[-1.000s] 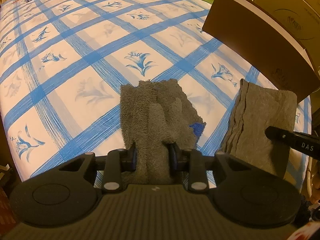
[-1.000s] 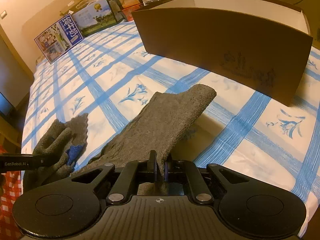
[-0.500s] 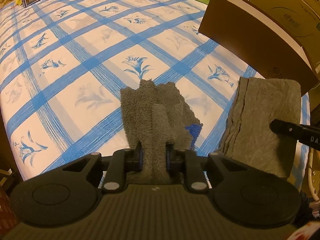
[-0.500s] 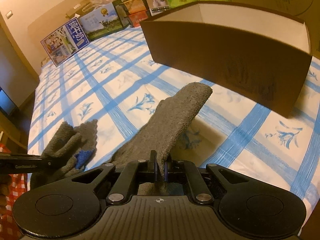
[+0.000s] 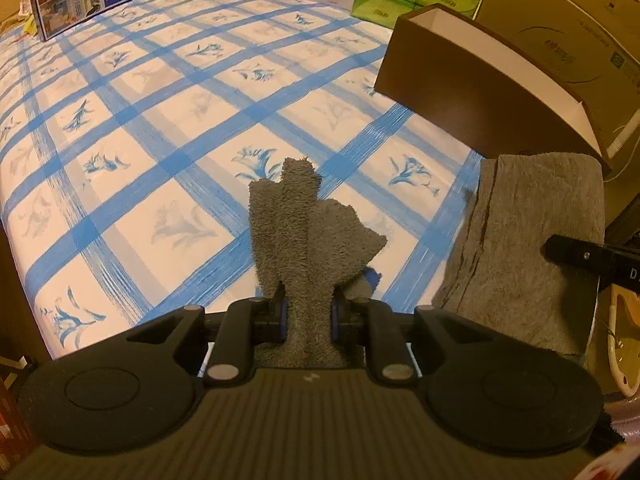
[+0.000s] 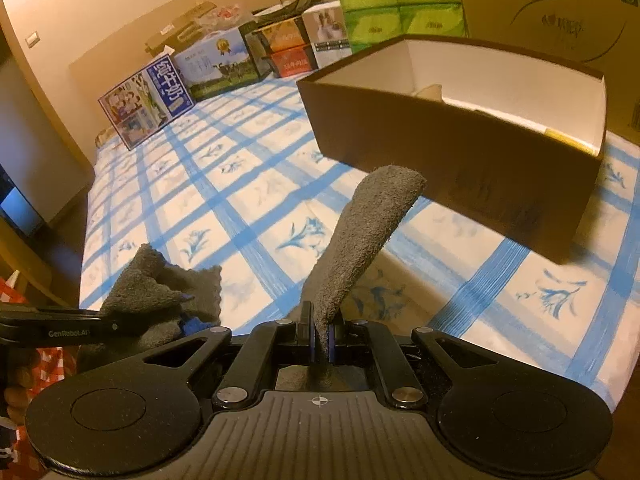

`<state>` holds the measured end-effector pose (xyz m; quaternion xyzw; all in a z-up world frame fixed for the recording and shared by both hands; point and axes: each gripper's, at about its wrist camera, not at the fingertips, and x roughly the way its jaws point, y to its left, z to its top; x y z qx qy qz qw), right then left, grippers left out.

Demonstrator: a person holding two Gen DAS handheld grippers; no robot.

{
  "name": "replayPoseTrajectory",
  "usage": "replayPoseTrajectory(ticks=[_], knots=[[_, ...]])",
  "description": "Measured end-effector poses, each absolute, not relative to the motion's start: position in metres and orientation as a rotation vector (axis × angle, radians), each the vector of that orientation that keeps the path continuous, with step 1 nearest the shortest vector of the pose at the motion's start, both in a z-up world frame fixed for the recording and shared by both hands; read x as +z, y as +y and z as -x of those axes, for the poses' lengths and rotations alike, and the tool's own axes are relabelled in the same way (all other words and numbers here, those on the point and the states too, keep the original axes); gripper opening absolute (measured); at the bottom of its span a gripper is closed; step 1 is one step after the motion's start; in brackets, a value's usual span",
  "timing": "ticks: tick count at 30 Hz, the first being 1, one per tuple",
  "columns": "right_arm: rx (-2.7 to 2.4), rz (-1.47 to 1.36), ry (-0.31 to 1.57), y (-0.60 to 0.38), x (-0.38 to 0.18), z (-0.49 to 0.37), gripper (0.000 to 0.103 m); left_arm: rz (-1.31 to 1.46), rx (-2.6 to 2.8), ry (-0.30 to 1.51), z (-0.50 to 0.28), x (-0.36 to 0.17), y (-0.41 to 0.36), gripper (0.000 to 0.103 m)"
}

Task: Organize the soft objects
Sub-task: 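Lift both gray cloths and carry them over the brown box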

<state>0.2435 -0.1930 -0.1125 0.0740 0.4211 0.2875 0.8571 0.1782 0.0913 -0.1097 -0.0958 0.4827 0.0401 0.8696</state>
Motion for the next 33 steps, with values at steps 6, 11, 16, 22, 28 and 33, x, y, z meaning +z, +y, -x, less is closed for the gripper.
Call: replayPoseTrajectory(ticks=[6, 11, 16, 22, 28, 33], knots=[[0.611, -0.156, 0.856, -0.199, -0.097, -0.243, 0.006, 0.192, 0.061, 0.970, -0.179, -0.092, 0.085, 0.016], [0.615, -0.157, 0.843, -0.203, -0.088, -0.242, 0.006, 0.184, 0.042, 0.937, -0.181, -0.078, 0.079, 0.016], [0.612, -0.145, 0.827, -0.209, -0.079, -0.242, 0.006, 0.174, 0.022, 0.906, -0.185, -0.063, 0.074, 0.016], [0.610, -0.128, 0.793, -0.219, -0.062, -0.244, 0.006, 0.150, -0.018, 0.857, -0.195, -0.041, 0.065, 0.016], [0.612, -0.106, 0.747, -0.230, -0.042, -0.250, 0.006, 0.111, -0.066, 0.805, -0.214, -0.019, 0.052, 0.016], [0.609, -0.102, 0.709, -0.241, -0.023, -0.260, 0.006, 0.074, -0.114, 0.755, -0.236, 0.002, 0.039, 0.016]])
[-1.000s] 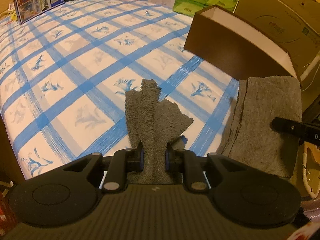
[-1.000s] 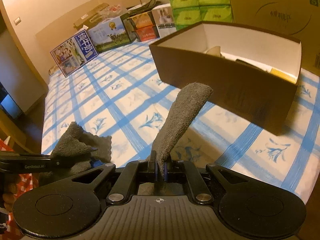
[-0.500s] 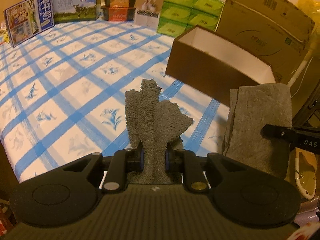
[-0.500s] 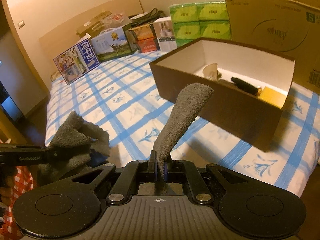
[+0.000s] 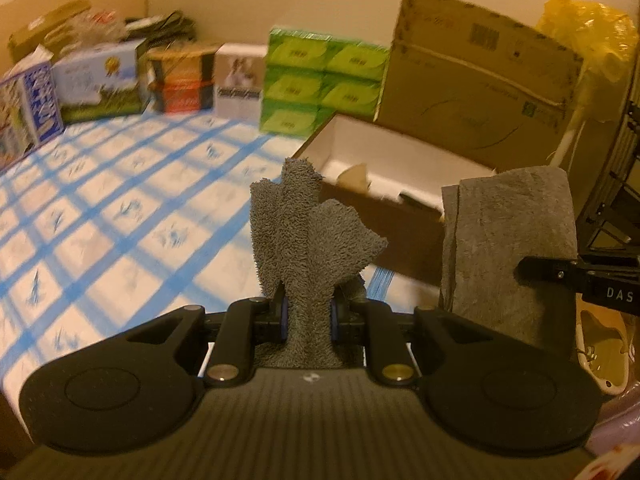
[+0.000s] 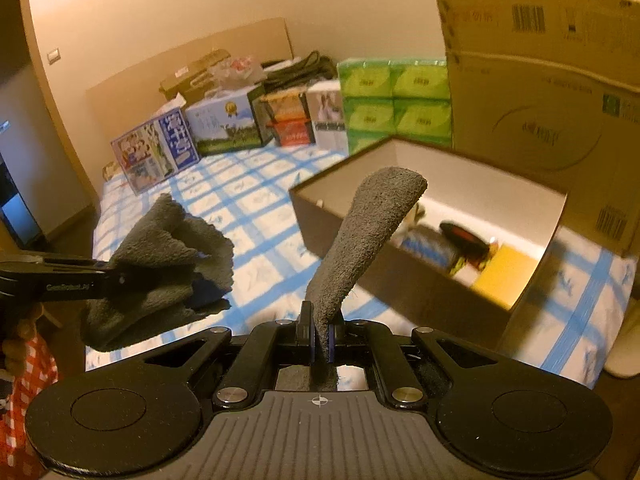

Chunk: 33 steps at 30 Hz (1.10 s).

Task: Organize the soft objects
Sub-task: 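Lift both gray cloths and carry them over the brown box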

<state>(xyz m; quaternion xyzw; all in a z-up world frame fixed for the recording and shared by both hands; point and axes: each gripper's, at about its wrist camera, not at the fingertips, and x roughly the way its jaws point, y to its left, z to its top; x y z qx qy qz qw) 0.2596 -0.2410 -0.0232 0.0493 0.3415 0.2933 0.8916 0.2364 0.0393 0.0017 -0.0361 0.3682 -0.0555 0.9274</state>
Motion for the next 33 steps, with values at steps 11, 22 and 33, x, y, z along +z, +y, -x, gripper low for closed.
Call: replayPoseTrajectory(ticks=[11, 22, 33], knots=[[0.568, -0.087, 0.614, -0.259, 0.024, -0.304, 0.006, -0.035, -0.195, 0.666, -0.306, 0.040, 0.001, 0.016], [0.493, -0.066, 0.569, -0.272, 0.045, -0.357, 0.006, -0.110, -0.233, 0.674, -0.381, 0.049, -0.036, 0.016], [0.426, -0.037, 0.627, -0.283, 0.027, -0.406, 0.006, -0.165, -0.234, 0.721, -0.435, 0.030, -0.063, 0.016]])
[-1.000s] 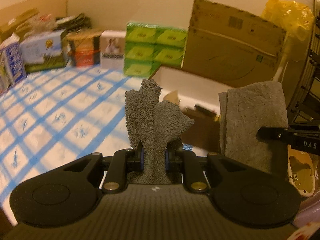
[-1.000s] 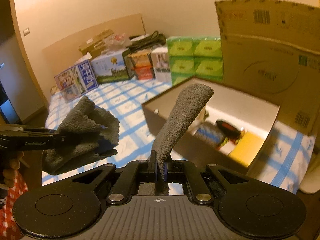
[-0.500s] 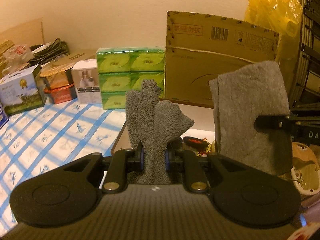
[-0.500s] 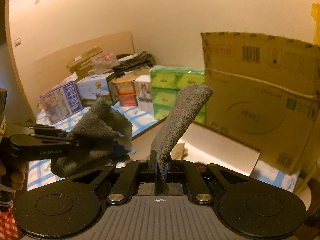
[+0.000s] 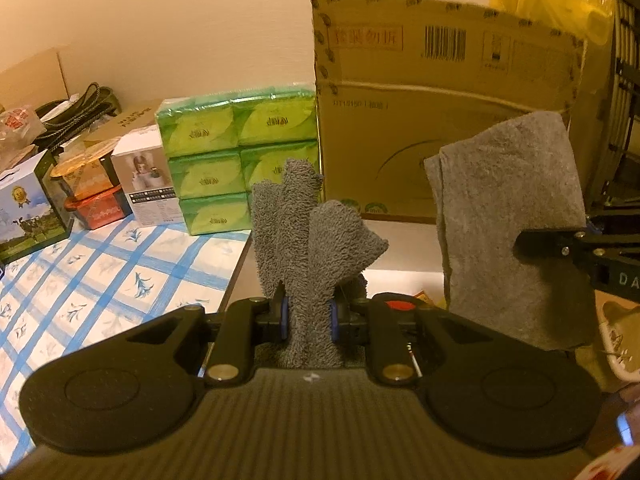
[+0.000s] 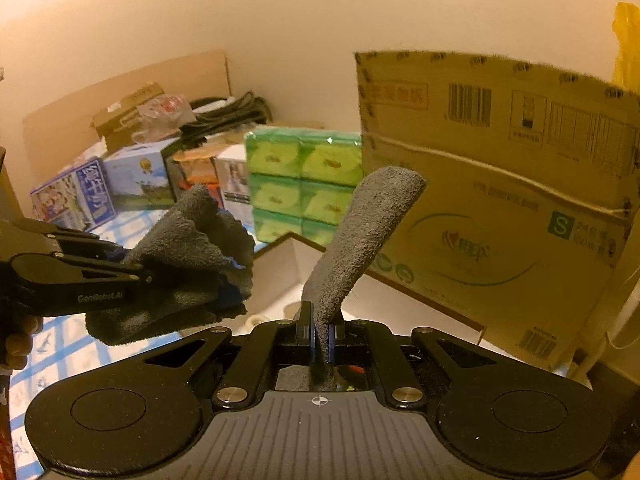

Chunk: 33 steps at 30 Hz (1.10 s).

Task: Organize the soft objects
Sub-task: 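Lift both gray cloths and carry them over the brown box, then open both tools to drop the gray cloths into the box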

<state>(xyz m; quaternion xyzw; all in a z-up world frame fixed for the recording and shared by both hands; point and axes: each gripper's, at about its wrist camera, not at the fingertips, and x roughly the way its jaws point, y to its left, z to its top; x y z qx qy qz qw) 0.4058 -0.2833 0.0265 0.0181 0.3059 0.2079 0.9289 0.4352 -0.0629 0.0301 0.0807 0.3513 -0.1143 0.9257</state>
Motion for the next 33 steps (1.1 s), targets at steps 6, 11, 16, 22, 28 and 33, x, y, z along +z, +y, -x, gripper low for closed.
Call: replayPoseTrajectory(ticks=[6, 11, 16, 22, 28, 33], knots=[[0.410, -0.059, 0.677, -0.287, 0.011, -0.430, 0.006, -0.190, -0.233, 0.762, -0.461, 0.009, -0.075, 0.016], [0.402, -0.091, 0.722, -0.290, -0.003, -0.449, 0.006, -0.207, -0.225, 0.787, -0.478, -0.006, -0.079, 0.016], [0.406, -0.116, 0.761, -0.293, -0.018, -0.461, 0.006, -0.225, -0.213, 0.803, -0.493, -0.018, -0.081, 0.016], [0.414, -0.162, 0.785, -0.292, -0.028, -0.472, 0.006, -0.246, -0.207, 0.819, -0.506, -0.031, -0.080, 0.018], [0.424, -0.171, 0.791, -0.290, -0.032, -0.478, 0.006, -0.255, -0.211, 0.808, -0.513, -0.036, -0.083, 0.033], [0.433, -0.175, 0.801, -0.289, -0.034, -0.480, 0.006, -0.256, -0.206, 0.814, -0.516, -0.038, -0.082, 0.039]])
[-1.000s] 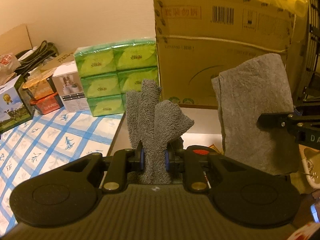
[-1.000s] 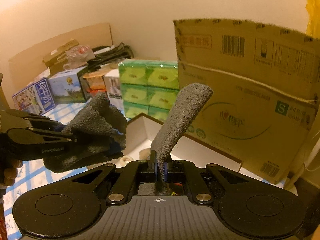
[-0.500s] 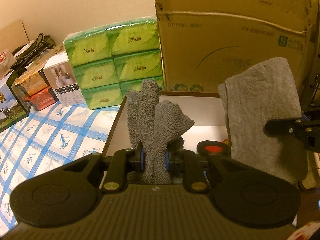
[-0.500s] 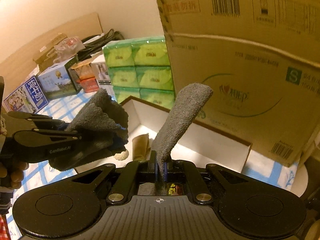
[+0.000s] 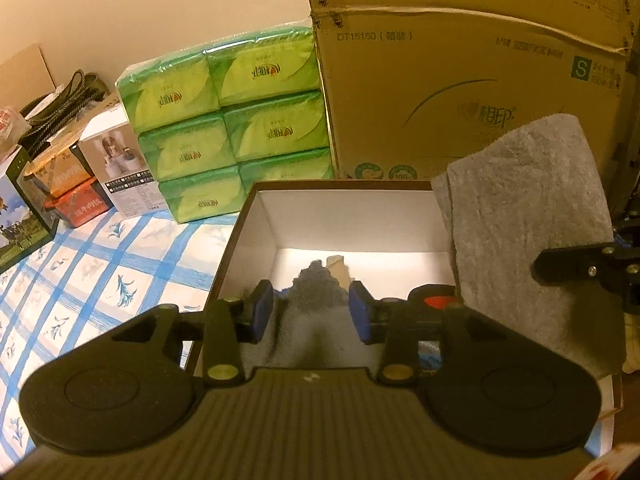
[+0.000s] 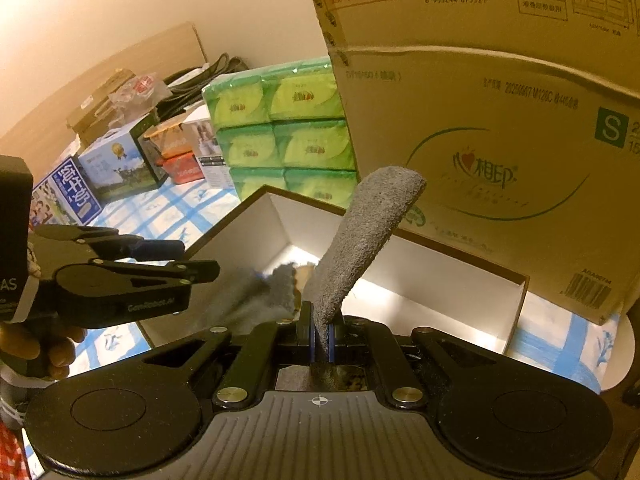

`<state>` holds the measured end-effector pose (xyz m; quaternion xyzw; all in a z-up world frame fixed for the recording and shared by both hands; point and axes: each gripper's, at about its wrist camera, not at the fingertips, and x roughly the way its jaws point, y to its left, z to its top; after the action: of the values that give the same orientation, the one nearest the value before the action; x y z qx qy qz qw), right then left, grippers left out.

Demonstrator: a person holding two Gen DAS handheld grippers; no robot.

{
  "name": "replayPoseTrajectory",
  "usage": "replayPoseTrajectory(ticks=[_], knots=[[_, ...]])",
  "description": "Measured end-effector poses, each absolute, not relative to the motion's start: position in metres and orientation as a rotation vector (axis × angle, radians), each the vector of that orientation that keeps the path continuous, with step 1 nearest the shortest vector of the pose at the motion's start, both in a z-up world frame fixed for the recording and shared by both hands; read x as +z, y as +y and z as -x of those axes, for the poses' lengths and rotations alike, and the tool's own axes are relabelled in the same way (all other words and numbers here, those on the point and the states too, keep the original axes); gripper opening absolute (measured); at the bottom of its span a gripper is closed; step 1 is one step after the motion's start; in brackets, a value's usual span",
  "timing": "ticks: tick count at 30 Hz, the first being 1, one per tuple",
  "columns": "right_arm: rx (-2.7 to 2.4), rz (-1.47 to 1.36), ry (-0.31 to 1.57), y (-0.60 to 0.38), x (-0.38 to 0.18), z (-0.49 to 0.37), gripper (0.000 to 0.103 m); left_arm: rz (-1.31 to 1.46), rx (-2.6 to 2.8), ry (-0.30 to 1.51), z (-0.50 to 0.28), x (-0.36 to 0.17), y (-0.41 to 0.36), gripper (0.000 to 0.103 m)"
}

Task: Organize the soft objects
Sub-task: 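Open both tools to drop the gray cloths into the box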

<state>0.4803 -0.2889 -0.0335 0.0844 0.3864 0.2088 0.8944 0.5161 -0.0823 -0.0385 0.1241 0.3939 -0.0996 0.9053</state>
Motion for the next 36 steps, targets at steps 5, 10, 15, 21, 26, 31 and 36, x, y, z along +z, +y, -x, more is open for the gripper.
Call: replayPoseTrajectory(ticks=[5, 10, 15, 21, 26, 31, 36], knots=[[0.437, -0.178, 0.810, -0.288, -0.036, -0.482, 0.006, -0.249, -0.207, 0.825, -0.516, -0.041, -0.079, 0.040], [0.466, -0.203, 0.790, -0.286, -0.040, -0.485, 0.006, -0.253, -0.213, 0.826, -0.513, -0.042, -0.077, 0.041], [0.372, -0.117, 0.772, -0.280, -0.042, -0.484, 0.057, -0.249, -0.223, 0.828, -0.508, -0.042, -0.073, 0.043], [0.359, -0.075, 0.788, -0.280, -0.049, -0.479, 0.060, -0.255, -0.236, 0.833, -0.502, -0.043, -0.072, 0.045], [0.363, -0.028, 0.816, -0.275, -0.056, -0.474, 0.062, -0.254, -0.243, 0.839, -0.499, -0.042, -0.071, 0.046], [0.361, -0.033, 0.830, -0.276, -0.057, -0.468, 0.066, -0.246, -0.250, 0.841, -0.493, -0.040, -0.070, 0.048], [0.356, -0.039, 0.827, -0.277, -0.054, -0.459, 0.069, -0.230, -0.261, 0.845, -0.483, -0.037, -0.068, 0.051]])
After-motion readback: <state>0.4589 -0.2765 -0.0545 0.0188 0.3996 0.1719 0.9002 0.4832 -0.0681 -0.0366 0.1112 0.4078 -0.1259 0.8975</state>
